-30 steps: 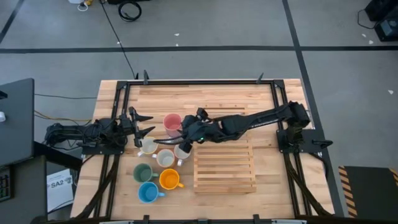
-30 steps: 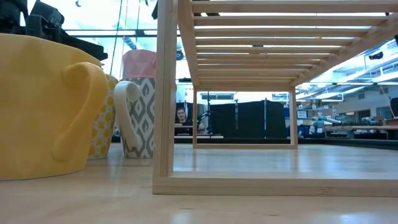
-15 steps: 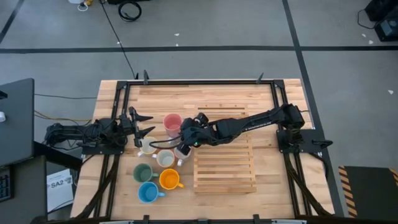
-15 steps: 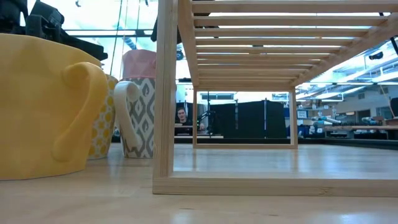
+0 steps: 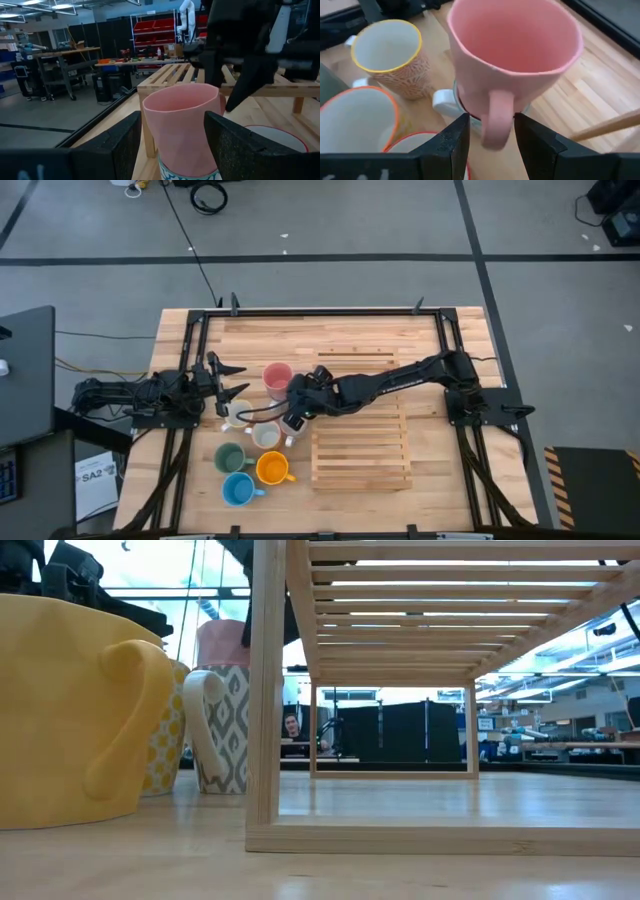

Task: Place coffee mugs
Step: Put the pink mug on the shelf

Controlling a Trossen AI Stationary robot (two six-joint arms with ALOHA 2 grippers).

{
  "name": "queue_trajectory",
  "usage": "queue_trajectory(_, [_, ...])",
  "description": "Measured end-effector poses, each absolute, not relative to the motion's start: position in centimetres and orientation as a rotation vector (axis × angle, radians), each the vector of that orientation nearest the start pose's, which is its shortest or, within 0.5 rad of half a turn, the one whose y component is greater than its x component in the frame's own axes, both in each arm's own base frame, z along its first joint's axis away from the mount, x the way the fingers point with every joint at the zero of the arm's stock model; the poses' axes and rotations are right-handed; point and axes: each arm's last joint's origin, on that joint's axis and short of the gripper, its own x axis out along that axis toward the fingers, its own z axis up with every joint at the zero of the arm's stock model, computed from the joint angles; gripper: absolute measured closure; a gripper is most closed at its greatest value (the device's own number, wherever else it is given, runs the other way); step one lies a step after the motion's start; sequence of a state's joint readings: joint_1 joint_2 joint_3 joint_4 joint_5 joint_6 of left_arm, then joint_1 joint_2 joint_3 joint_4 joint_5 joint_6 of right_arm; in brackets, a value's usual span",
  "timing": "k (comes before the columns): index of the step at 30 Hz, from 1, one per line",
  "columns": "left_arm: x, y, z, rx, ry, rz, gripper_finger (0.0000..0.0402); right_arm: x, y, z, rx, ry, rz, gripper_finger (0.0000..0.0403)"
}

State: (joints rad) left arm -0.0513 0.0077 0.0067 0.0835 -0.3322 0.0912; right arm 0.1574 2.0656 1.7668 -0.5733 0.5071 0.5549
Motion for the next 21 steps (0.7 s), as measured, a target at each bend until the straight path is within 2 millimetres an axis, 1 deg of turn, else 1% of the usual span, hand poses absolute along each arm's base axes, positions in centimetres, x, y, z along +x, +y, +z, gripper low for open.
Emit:
queue_trajectory(7, [9.65,0.45,17.28,0.076,-0.064,0.283,0.0178,45.68,5.42,24.63,0.244,0.702,-0.542,0.0241])
queue_trajectory(10, [9.66,0.45,17.27,0.076,-0.062,0.284,0.0178,45.69,5.43,24.64,0.246,0.701,-0.54,0.0248])
queue_trajectory(14, [9.66,0.45,17.27,0.076,-0.063,0.284,0.0178,45.69,5.43,24.64,0.246,0.701,-0.54,0.0268])
queue_trajectory(21, [9.66,0.45,17.27,0.076,-0.063,0.283,0.0178,45.7,5.43,24.65,0.247,0.7,-0.539,0.0317])
